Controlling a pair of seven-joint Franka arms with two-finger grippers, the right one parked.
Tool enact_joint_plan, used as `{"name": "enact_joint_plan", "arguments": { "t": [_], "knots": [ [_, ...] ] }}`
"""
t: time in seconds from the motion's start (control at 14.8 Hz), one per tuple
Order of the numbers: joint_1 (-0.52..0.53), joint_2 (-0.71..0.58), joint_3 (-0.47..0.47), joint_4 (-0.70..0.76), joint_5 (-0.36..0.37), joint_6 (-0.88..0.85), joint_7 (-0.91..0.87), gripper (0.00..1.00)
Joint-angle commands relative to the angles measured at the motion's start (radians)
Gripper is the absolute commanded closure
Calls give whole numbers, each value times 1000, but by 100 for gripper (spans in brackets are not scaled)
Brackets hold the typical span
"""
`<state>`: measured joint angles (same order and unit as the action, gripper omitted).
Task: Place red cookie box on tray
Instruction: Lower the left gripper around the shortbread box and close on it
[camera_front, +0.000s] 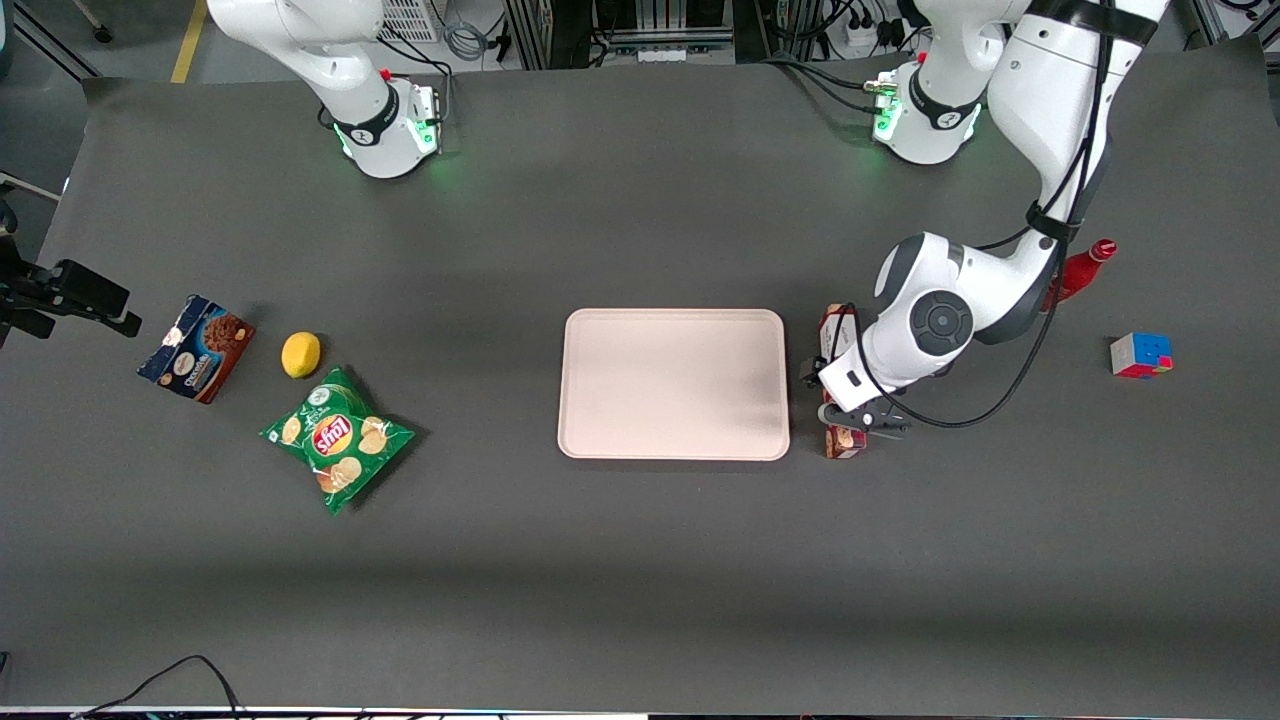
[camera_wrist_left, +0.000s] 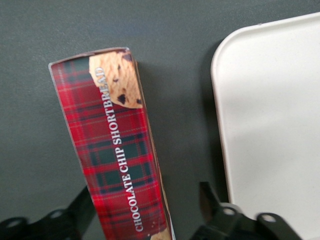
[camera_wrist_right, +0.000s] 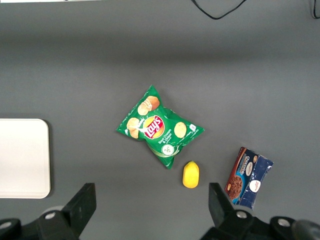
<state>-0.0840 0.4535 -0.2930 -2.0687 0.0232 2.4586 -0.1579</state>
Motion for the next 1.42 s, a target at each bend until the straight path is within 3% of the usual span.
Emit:
{"name": "enact_joint_plan", "arguments": {
  "t": [0.0,0.2,0.27,0.54,0.88,1.36],
  "knots": [
    [-7,-6,3,-27,21,39,-25,53],
    [-6,-9,3,-30,21,39,-25,93],
    [-6,-10,3,-30,21,37,-25,99],
    [3,-70,6,-1,21,-9,-14,100],
    [4,-162,8,206,21,-393,-5,100],
    [4,-259,5,358,17,-630,-6,100]
  ]
}}
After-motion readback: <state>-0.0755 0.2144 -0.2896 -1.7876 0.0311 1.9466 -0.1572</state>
